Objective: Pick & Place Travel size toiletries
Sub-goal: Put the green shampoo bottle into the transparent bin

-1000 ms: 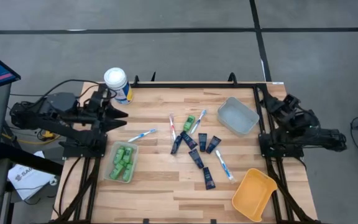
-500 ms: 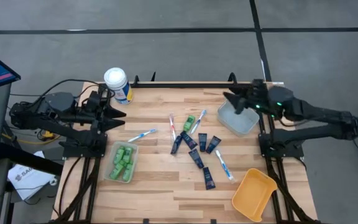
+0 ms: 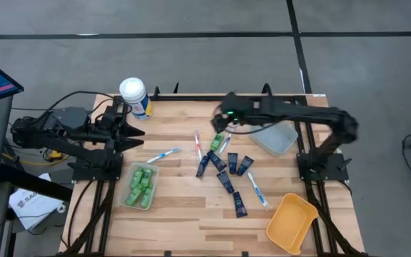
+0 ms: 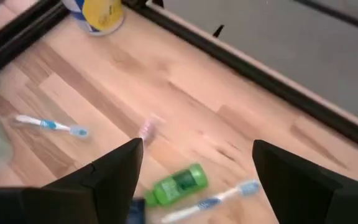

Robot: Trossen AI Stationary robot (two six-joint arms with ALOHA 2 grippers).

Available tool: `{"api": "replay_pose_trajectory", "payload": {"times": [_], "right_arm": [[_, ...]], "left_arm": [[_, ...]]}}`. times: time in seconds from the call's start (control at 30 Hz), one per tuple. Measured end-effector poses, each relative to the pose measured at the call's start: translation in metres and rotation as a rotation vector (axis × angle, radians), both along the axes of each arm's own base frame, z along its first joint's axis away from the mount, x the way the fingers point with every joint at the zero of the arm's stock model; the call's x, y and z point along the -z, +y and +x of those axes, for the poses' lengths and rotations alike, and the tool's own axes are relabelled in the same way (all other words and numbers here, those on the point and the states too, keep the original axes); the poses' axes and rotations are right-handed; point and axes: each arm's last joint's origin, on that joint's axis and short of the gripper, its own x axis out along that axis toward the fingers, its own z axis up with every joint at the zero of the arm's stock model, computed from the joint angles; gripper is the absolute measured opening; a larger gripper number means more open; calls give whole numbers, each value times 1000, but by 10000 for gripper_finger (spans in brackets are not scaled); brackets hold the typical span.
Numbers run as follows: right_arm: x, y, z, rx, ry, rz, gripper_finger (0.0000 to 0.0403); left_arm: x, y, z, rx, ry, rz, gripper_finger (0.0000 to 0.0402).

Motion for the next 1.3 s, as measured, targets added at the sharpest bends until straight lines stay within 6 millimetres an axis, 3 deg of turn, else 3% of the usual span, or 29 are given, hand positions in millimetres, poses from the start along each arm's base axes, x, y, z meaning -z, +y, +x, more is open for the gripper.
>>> {"api": "replay_pose_trajectory", "payload": {"times": [0.13, 0.27, 0.47, 0.7, 0.97, 1.3], "right_arm": [[22, -4, 32, 41, 141, 52, 296], [62, -13, 51, 134, 311, 177, 296], [117, -30, 69, 166, 409, 382, 291], [156, -48, 78, 199, 438, 477, 291], [160, -61, 77, 259, 397, 505, 291], [159, -61, 78, 285, 366, 530, 291]], "left_arm": [[0, 0, 0, 0, -1, 2, 209], [0, 0, 0, 0, -1, 2, 209], [0, 0, 0, 1, -1, 3, 209], [0, 0, 0, 1, -2, 4, 209], [0, 0, 0, 6, -1, 18, 209], [0, 0, 0, 12, 0, 38, 209]]}}
